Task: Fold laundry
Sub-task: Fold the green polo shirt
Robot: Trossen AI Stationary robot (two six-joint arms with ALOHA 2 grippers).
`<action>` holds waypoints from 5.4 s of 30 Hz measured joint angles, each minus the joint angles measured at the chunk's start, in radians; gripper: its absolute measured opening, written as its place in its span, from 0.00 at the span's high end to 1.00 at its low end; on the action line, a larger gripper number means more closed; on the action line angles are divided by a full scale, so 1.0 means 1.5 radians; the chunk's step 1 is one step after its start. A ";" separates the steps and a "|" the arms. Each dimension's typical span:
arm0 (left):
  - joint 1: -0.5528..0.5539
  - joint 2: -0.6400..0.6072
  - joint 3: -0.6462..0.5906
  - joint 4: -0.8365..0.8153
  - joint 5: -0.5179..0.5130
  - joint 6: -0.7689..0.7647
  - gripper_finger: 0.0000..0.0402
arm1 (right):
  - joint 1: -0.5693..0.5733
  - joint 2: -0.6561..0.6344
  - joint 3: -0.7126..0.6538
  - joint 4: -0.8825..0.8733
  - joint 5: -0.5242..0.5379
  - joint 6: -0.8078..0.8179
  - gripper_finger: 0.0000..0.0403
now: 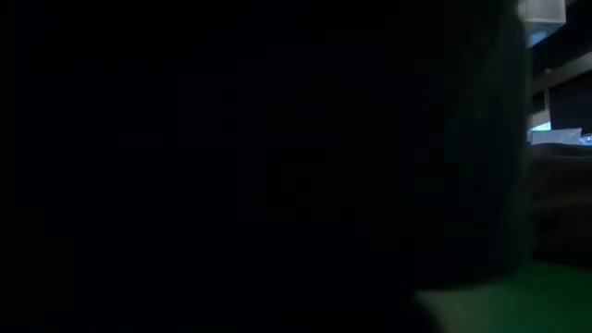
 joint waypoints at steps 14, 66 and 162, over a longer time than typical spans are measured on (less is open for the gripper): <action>0.099 -0.014 0.000 0.006 0.051 0.206 1.00 | 0.000 -0.119 -0.194 0.106 0.075 0.015 1.00; 0.723 -0.344 -0.371 0.040 0.247 0.459 1.00 | -0.520 -0.271 -0.606 0.447 -0.121 0.092 1.00; 0.529 -0.124 -0.180 -0.214 -0.098 0.688 0.54 | -0.520 -0.270 -0.557 0.235 -0.035 0.201 0.45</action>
